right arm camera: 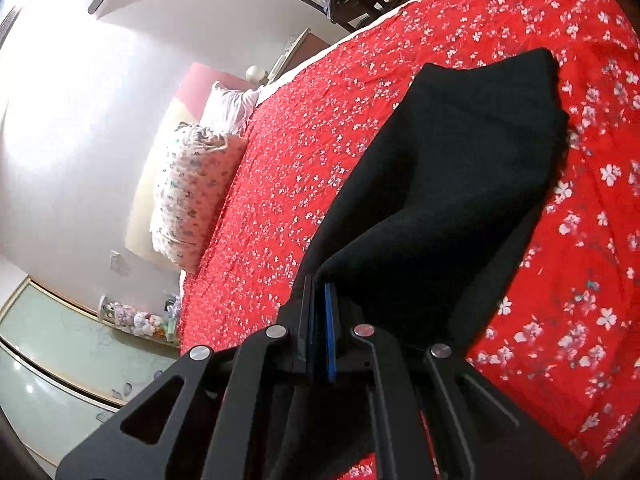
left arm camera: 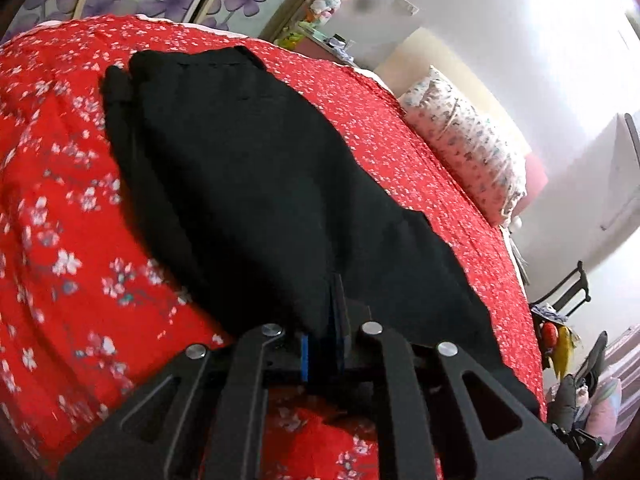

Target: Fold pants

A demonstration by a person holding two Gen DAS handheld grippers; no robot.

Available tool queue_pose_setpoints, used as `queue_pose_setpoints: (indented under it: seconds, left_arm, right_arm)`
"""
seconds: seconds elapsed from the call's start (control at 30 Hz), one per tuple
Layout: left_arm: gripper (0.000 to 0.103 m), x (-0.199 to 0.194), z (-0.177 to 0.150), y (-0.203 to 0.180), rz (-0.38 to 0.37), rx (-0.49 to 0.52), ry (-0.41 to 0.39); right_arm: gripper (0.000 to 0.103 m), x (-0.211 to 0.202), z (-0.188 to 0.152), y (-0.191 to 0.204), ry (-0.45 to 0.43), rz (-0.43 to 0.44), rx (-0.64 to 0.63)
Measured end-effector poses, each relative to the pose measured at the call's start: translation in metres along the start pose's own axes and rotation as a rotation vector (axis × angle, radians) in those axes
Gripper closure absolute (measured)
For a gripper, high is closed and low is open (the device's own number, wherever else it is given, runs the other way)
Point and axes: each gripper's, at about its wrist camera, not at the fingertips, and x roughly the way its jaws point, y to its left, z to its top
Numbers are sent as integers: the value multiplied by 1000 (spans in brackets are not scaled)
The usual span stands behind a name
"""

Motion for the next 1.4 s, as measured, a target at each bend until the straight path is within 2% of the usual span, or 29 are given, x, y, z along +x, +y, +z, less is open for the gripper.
queue_pose_setpoints:
  seconds: [0.1,0.17,0.33,0.43,0.57,0.63,0.73,0.8,0.93,1.0,1.13,1.2,1.23,1.33,1.4]
  left_arm:
    - [77,-6,7,7,-8,-31,-21]
    - [66,-6,21,22,-41,-120,-18]
    - [65,4,47,51,-96,-261,23]
    - [65,9,55,63,-140,-320,49]
    - [66,10,61,73,-160,-373,52]
    - [68,10,62,76,-149,-375,52]
    - [98,3,60,79,-91,-348,29]
    - [98,-6,59,74,-72,-309,-3]
    - [99,-37,52,54,-46,-191,-94]
    - [98,-38,48,54,-20,-181,-99]
    - [92,-17,44,74,34,-259,-17]
    - [92,-16,44,77,25,-282,-20]
    - [89,-18,45,74,35,-269,-28]
    - [74,-23,47,70,51,-244,-53]
    - [70,-26,47,70,37,-252,-55]
  right_arm:
    - [99,-2,0,0,4,-5,0]
    - [99,-3,0,0,5,-9,-4]
    - [99,-3,-1,-2,9,-12,-15]
    - [99,-2,-1,-1,10,-13,-18]
    - [99,2,-1,1,12,-15,-25]
    - [99,2,0,2,13,-13,-27]
    - [99,3,2,3,15,-4,-30]
    - [99,2,5,3,14,7,-32]
    - [99,-3,9,3,-2,29,-34]
    - [99,-7,10,1,-16,12,-41]
    - [99,-3,9,-12,26,-80,-26]
    - [98,-1,9,-16,61,-112,-19]
    - [96,-1,10,-20,97,-143,-13]
    - [75,-6,11,-32,171,-147,56]
    - [72,-23,18,-43,140,-123,109]
